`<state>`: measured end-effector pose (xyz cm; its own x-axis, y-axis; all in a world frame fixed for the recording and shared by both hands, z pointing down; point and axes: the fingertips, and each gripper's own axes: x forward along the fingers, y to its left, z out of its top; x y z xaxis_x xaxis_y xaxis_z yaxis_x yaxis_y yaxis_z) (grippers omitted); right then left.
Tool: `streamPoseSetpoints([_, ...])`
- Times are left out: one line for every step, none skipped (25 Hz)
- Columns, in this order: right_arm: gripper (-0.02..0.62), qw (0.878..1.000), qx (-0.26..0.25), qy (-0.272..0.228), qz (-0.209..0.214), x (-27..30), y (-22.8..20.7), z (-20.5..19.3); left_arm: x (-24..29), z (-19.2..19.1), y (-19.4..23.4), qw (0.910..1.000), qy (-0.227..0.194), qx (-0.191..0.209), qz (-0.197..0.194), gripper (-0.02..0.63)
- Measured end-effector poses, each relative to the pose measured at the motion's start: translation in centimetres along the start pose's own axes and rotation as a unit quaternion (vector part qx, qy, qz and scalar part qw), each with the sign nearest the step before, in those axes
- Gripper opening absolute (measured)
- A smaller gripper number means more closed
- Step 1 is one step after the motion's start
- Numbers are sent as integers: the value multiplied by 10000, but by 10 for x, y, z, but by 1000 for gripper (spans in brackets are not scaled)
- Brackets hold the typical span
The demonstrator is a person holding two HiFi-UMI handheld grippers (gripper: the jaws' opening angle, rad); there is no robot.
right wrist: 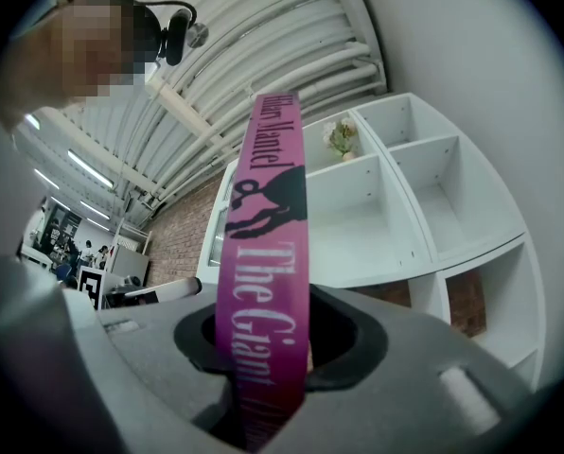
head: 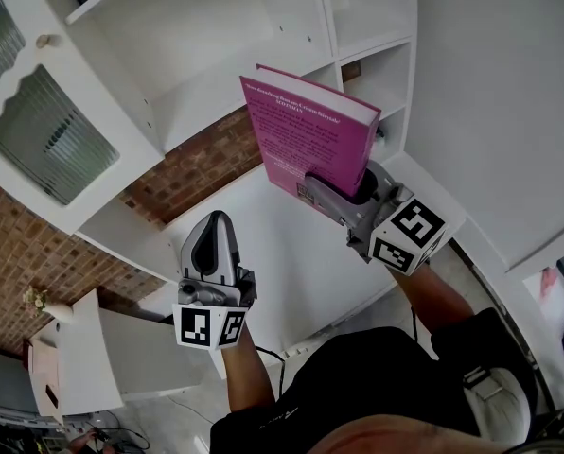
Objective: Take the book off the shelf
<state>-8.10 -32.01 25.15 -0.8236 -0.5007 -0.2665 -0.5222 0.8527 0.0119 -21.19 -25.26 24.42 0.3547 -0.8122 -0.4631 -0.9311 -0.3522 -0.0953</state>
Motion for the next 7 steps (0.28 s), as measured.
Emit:
streamPoseSetpoints([141,10000,3,2,-3,0,0,0,0,0,0,10000,6,0,1,-2])
streamPoseSetpoints([141,10000,4,2,-6,0,-1,0,0,0,0,10000,7,0,2,-2])
streamPoseSetpoints([141,10000,6,2,-9,0,-1,-1,0,-1,1,10000,4,1,2,-2])
streamPoseSetpoints([141,10000,8,0,-12,1,-1,-1,0,-1,1,10000,0,2,1,-2])
streamPoseSetpoints([141,10000,10,-2,-14,1,-2,-1,0,-1,1,10000,-3,4,1,-2])
streamPoseSetpoints([141,10000,13,-5,-15,1,-2,-1,0,-1,2,10000,-7,6,0,-2])
streamPoseSetpoints([141,10000,15,-7,-17,2,-2,-1,0,-1,2,10000,-10,8,-1,-2])
